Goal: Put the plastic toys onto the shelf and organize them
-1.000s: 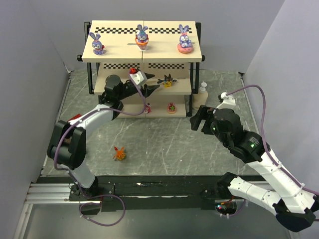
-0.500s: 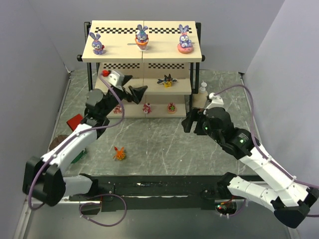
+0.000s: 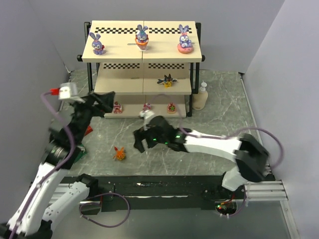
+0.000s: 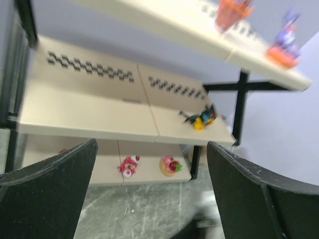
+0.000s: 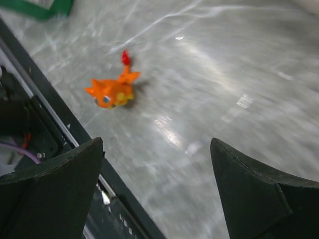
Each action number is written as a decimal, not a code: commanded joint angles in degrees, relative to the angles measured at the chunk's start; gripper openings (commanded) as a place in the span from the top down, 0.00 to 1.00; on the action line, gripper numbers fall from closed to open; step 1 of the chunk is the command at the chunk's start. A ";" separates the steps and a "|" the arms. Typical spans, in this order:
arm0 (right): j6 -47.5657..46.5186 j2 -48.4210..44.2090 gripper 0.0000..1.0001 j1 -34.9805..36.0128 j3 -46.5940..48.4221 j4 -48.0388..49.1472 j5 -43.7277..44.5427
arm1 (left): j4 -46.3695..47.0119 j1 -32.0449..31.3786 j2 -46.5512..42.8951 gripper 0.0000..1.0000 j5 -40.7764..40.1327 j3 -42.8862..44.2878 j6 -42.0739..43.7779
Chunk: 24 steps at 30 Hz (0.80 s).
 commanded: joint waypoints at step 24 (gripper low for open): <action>-5.70 33.68 0.13 10.77 24.52 5.86 2.89 | -14.11 0.09 -9.48 0.04 -0.32 2.83 5.07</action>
